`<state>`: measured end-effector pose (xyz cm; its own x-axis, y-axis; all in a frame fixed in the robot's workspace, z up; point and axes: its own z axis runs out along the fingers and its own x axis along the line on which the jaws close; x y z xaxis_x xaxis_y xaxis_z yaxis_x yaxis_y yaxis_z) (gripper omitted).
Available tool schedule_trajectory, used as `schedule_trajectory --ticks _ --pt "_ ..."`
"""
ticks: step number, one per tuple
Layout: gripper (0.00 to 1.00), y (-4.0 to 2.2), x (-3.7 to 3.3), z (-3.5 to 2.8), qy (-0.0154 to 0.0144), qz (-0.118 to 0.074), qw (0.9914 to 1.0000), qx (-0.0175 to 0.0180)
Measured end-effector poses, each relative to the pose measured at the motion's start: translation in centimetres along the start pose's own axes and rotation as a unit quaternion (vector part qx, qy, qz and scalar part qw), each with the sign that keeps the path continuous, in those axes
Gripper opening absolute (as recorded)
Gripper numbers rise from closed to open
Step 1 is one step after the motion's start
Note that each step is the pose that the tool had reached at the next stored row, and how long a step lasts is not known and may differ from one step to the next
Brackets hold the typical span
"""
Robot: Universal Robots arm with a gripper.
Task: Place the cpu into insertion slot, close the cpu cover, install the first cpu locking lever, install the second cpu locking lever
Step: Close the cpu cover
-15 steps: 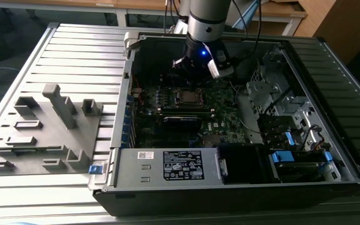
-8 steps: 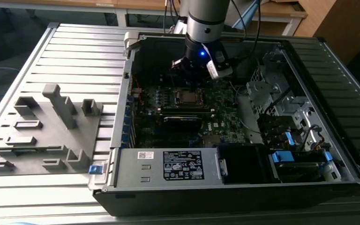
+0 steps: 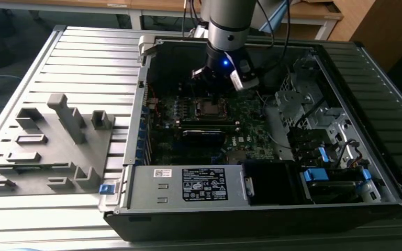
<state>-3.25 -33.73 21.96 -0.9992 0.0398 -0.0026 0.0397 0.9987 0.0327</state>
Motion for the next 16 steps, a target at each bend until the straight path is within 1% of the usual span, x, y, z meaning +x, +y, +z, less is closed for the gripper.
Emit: schedule_trajectory --ticks 2,6,11,15,16 --pt "0.11 -0.02 0.07 0.07 -0.0002 0.0 1.0 0.0001" --pt "0.11 -0.05 0.68 0.19 -0.0015 0.0 1.0 -0.0001" --pt "0.11 -0.07 1.04 0.35 -0.0016 0.002 1.0 0.0" --pt "0.11 -0.07 1.06 0.43 -0.0022 0.021 0.99978 0.0001" --pt "0.11 -0.07 1.07 0.43 -0.0022 0.022 0.99976 0.0001"
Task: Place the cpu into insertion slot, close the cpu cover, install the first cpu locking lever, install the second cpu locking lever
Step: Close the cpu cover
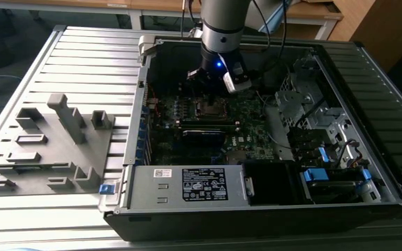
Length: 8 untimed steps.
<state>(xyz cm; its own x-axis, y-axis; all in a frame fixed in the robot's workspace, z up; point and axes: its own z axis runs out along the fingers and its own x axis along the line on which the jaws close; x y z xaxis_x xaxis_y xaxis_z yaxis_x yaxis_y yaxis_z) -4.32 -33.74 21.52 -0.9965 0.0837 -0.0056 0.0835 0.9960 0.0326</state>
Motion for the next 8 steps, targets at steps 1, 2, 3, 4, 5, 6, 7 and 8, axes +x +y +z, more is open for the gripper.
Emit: schedule_trajectory --ticks 1,2,3,4,5,6,7,8 --pt "0.11 0.0 0.02 0.0 0.0 0.0 1.0 0.0" --pt "0.11 -0.01 0.12 0.01 -0.0002 0.0 1.0 -0.0001" --pt "0.11 -0.03 0.31 0.02 -0.0007 0.0 1.0 -0.0002" --pt "0.11 -0.04 0.51 0.04 -0.0014 0.0 1.0 -0.0003" --pt "0.11 -0.06 0.7 0.08 -0.0021 0.0 1.0 -0.0003" --pt "0.11 -0.07 0.88 0.12 -0.0028 0.0 1.0 -0.0004" --pt "0.11 -0.08 0.97 0.14 -0.0029 0.0 1.0 -0.0004" --pt "0.11 -0.09 1.02 0.14 -0.0028 0.0 1.0 -0.0003"
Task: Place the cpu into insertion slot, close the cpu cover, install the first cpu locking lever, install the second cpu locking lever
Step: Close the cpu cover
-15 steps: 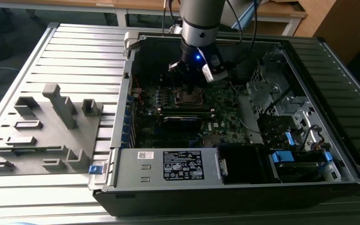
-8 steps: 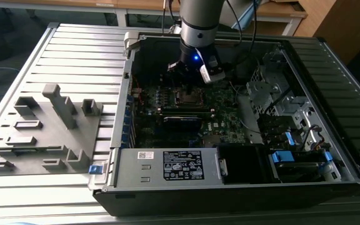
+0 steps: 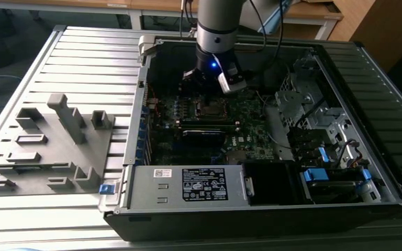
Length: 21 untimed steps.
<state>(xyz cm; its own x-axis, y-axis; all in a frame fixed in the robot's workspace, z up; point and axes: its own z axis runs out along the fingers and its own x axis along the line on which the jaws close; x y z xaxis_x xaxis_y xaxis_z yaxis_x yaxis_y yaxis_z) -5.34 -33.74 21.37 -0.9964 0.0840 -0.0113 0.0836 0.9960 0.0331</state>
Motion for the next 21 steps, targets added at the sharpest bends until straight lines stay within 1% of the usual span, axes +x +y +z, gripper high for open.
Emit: schedule_trajectory --ticks 2,5,6,8,9,10,13,14,18,21 --pt "0.11 -0.03 0.28 0.03 -0.0003 0.0 1.0 0.0" --pt "0.11 -0.08 0.91 0.1 -0.0019 0.0 1.0 -0.0002" --pt "0.11 -0.1 1.12 0.14 -0.0033 0.0 0.99999 -0.0003" --pt "0.11 -0.13 1.47 0.22 -0.0073 0.0 0.99997 -0.0013" --pt "0.11 -0.14 1.55 0.25 -0.0081 0.0 0.99997 -0.0021" --pt "0.11 -0.14 1.58 0.26 -0.0082 0.0 0.99996 -0.0026" --pt "0.11 -0.15 1.59 0.28 -0.0082 0.001 0.99996 -0.0025" --pt "0.11 -0.16 1.59 0.29 -0.0082 0.002 0.99996 -0.0031" --pt "0.11 -0.18 1.62 0.29 -0.0078 0.002 0.99994 -0.0077" --pt "0.11 -0.19 1.67 0.35 -0.0078 0.003 0.99993 -0.0082"
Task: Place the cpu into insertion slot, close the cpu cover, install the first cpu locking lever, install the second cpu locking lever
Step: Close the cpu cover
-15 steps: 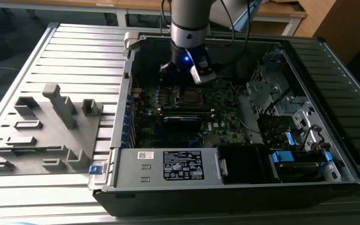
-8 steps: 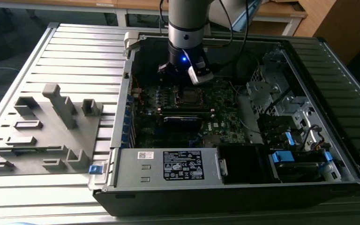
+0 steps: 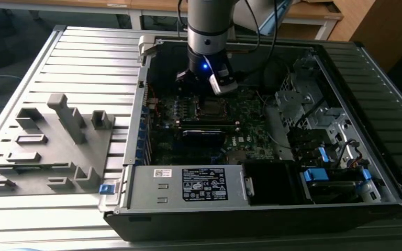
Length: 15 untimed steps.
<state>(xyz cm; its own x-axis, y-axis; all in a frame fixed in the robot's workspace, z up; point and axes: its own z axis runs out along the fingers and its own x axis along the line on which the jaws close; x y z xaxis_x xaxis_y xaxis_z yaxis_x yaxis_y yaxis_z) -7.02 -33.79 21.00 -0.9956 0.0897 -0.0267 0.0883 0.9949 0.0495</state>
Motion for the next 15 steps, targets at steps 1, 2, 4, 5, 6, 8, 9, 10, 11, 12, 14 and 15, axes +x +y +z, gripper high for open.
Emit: schedule_trajectory --ticks 1,2,4,5,6,8,9,10,11,12,14,15 --pt "0.11 -0.01 0.05 0.06 0.0 0.0 1.0 0.0" --pt "0.11 -0.02 0.1 0.13 -0.0001 0.0 1.0 0.0" --pt "0.11 -0.04 0.19 0.22 -0.0001 0.001 1.0 0.0001" --pt "0.11 -0.05 0.19 0.22 -0.0001 0.001 1.0 0.0002" --pt "0.11 -0.05 0.19 0.22 -0.0001 0.0 1.0 0.0002" --pt "0.11 -0.04 0.2 0.23 -0.0001 0.001 1.0 0.0001" --pt "0.11 -0.04 0.2 0.23 -0.0001 0.001 1.0 0.0001" --pt "0.11 -0.04 0.17 0.24 -0.0001 0.001 1.0 0.0" --pt "0.11 -0.04 0.12 0.24 -0.0002 0.001 1.0 -0.0001" --pt "0.11 -0.03 0.09 0.24 -0.0002 0.001 1.0 -0.0001" --pt "0.11 -0.03 0.07 0.24 -0.0002 0.001 1.0 0.0" --pt "0.11 -0.03 0.07 0.29 -0.0004 0.001 1.0 0.0"
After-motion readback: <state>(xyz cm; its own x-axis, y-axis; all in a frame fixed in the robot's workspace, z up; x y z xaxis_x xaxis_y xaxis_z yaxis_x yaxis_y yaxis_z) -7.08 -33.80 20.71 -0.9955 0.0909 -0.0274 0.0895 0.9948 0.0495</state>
